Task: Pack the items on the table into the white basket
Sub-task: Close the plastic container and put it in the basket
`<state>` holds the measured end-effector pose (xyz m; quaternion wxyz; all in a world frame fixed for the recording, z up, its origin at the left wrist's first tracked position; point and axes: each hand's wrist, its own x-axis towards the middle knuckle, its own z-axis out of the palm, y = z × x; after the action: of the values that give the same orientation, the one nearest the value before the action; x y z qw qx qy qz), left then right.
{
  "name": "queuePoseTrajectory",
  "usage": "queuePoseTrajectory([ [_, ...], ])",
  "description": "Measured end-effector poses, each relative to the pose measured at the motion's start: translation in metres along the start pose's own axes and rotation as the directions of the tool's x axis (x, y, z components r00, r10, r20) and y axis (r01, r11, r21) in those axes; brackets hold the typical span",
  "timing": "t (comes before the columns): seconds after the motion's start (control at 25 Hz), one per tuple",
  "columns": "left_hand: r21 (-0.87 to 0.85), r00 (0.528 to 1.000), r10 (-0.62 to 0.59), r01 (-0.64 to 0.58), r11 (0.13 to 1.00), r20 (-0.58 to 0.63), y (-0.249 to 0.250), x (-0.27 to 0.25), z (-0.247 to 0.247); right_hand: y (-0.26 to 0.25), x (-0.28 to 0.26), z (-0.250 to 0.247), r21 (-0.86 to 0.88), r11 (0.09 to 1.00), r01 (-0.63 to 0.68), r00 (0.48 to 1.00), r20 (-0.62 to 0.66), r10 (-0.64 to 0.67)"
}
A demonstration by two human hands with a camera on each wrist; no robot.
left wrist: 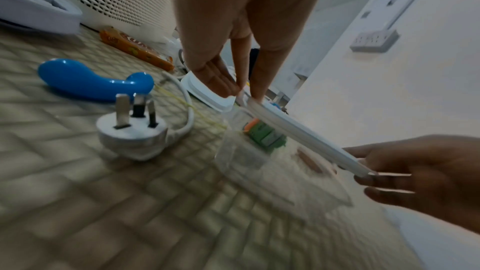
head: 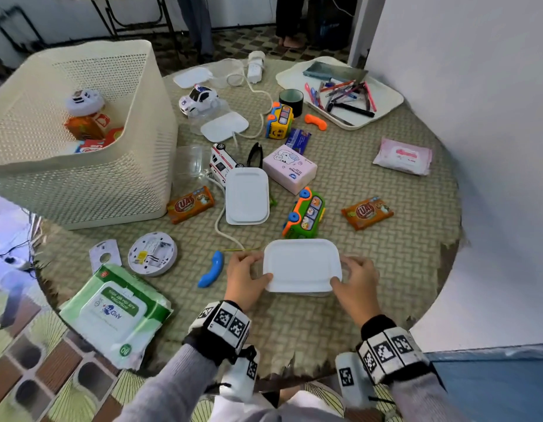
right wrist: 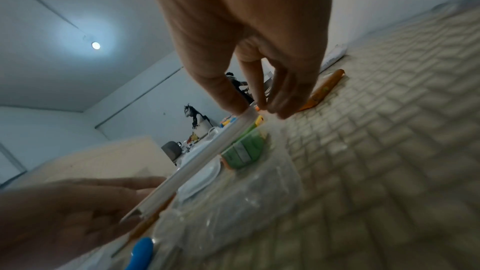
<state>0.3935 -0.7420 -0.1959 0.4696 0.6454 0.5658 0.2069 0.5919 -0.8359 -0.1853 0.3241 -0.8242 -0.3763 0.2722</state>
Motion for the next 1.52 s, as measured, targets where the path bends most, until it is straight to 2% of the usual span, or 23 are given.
queuePoseTrajectory([
  [0.08, -0.024, 0.999, 0.017, -0.016, 1.0, 0.044, -0.007, -0.001, 0.005, 0.006, -0.005, 0.003, 0.063, 0.998, -0.006, 0.996, 0.085, 0.001],
  [0.2, -0.175, 0.999, -0.031, 0.038, 0.984, 0.041, -0.006, -0.003, 0.007, 0.012, -0.005, 0.006, 0.102, 0.995, 0.014, 0.986, 0.162, -0.031],
  [0.36, -0.056, 0.999, 0.016, -0.014, 0.998, 0.05, -0.003, -0.002, 0.001, 0.013, 0.004, 0.01, 0.025, 0.998, 0.05, 0.978, 0.2, -0.054],
  [0.44, 0.035, 0.989, 0.059, -0.064, 0.997, 0.138, 0.002, 0.0, -0.005, 0.011, 0.008, 0.01, -0.024, 0.997, 0.078, 0.969, 0.239, -0.07],
  [0.56, 0.143, 0.944, 0.097, -0.148, 0.979, 0.315, 0.008, 0.005, -0.011, 0.004, 0.019, -0.003, -0.127, 0.984, 0.124, 0.929, 0.364, -0.07],
  [0.64, 0.187, 0.936, 0.079, -0.151, 0.971, 0.344, 0.01, 0.01, -0.013, 0.002, 0.029, -0.012, -0.218, 0.96, 0.175, 0.894, 0.444, -0.062],
  [0.72, 0.249, 0.922, 0.036, -0.141, 0.958, 0.387, 0.011, 0.014, -0.014, 0.001, 0.034, -0.018, -0.26, 0.949, 0.18, 0.883, 0.468, -0.039],
  [0.8, 0.436, 0.897, -0.015, -0.201, 0.877, 0.442, 0.012, 0.017, -0.013, 0.001, 0.033, -0.02, -0.289, 0.943, 0.167, 0.89, 0.455, -0.018],
  [0.88, 0.629, 0.899, -0.043, -0.27, 0.729, 0.436, 0.013, 0.018, -0.01, 0.001, 0.03, -0.019, -0.304, 0.936, 0.176, 0.894, 0.448, -0.022],
  [0.96, 0.711, 0.904, -0.052, -0.296, 0.638, 0.424, 0.019, 0.02, -0.01, -0.002, 0.03, -0.018, -0.32, 0.931, 0.175, 0.891, 0.454, -0.012],
  [1.04, 0.729, 0.9, -0.053, -0.316, 0.607, 0.433, 0.023, 0.024, -0.01, -0.008, 0.035, -0.02, -0.359, 0.918, 0.17, 0.883, 0.469, 0.02],
  [1.16, 0.718, 0.901, -0.04, -0.318, 0.619, 0.433, 0.024, 0.027, -0.011, -0.014, 0.035, -0.02, -0.357, 0.921, 0.158, 0.883, 0.467, 0.03],
  [1.36, 0.51, 0.904, 0.066, -0.298, 0.807, 0.423, 0.011, 0.02, -0.018, -0.025, 0.032, -0.02, -0.503, 0.839, 0.207, 0.908, 0.419, 0.027],
  [1.52, 0.39, 0.915, 0.136, -0.291, 0.874, 0.38, 0.003, 0.023, -0.028, -0.057, 0.034, -0.015, -0.536, 0.805, 0.255, 0.929, 0.368, -0.049],
])
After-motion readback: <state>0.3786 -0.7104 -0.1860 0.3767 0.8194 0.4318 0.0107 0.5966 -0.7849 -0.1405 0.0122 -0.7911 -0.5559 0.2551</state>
